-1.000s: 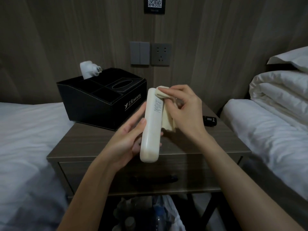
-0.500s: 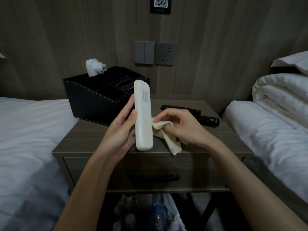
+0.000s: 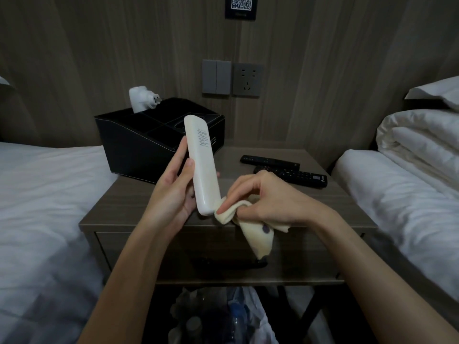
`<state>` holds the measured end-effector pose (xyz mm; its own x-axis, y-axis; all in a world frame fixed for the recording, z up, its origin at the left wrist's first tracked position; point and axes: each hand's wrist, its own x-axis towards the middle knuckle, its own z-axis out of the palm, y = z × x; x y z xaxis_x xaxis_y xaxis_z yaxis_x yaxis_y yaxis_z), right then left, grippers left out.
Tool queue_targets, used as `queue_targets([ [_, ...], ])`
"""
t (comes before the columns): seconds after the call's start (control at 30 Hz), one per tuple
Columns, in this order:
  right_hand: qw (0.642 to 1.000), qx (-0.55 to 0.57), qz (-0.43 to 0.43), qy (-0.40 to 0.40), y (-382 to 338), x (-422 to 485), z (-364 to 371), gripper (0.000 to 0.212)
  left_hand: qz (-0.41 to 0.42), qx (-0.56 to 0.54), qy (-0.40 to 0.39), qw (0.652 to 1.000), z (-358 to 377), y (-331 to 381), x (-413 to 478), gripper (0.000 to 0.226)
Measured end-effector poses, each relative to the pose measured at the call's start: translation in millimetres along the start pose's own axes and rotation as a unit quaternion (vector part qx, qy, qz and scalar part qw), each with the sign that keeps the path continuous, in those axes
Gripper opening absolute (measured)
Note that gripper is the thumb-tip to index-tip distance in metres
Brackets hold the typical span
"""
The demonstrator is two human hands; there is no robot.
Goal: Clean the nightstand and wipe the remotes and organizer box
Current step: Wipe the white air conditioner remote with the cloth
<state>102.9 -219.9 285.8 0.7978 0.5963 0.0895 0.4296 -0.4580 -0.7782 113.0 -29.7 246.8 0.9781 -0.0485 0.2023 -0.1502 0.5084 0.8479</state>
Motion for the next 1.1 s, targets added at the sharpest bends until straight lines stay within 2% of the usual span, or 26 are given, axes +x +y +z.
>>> queue_targets([
  [0.2,0.999,-0.021,-0.005,-0.031,-6,-5,-3,0.024,0.003,-0.018,-0.005,1.0,0,1,0,0.05],
  [0.27,0.999,-0.024,-0.021,-0.015,-8,-5,-7,0.026,-0.001,-0.014,-0.01,1.0,0,1,0,0.053],
  [0.33,0.998,-0.008,-0.047,0.048,-8,-4,-14,0.027,-0.011,-0.017,-0.022,1.0,1,0,1,0.058],
  [0.4,0.985,-0.023,-0.069,0.156,-6,-2,-23,0.024,-0.032,-0.018,-0.046,0.998,2,-1,0,0.057],
  [0.53,0.924,-0.045,-0.104,0.366,-2,1,-34,0.028,-0.077,-0.024,-0.12,0.99,10,-7,-5,0.052],
  [0.67,0.892,-0.052,-0.087,0.44,0,3,-38,0.032,-0.103,-0.03,-0.17,0.98,22,-14,-8,0.052],
  [0.77,0.894,-0.055,-0.087,0.436,2,7,-37,0.028,-0.097,-0.044,-0.178,0.978,28,-21,-8,0.051],
  [0.87,0.908,-0.058,-0.079,0.408,4,9,-33,0.027,-0.081,-0.06,-0.151,0.983,31,-24,-6,0.051],
  [1.03,0.946,-0.097,-0.091,0.296,4,9,-25,0.027,-0.025,-0.056,-0.076,0.995,25,-19,0,0.055],
  [1.1,0.955,-0.114,-0.099,0.254,2,8,-19,0.028,-0.02,-0.067,-0.053,0.996,19,-16,2,0.05],
])
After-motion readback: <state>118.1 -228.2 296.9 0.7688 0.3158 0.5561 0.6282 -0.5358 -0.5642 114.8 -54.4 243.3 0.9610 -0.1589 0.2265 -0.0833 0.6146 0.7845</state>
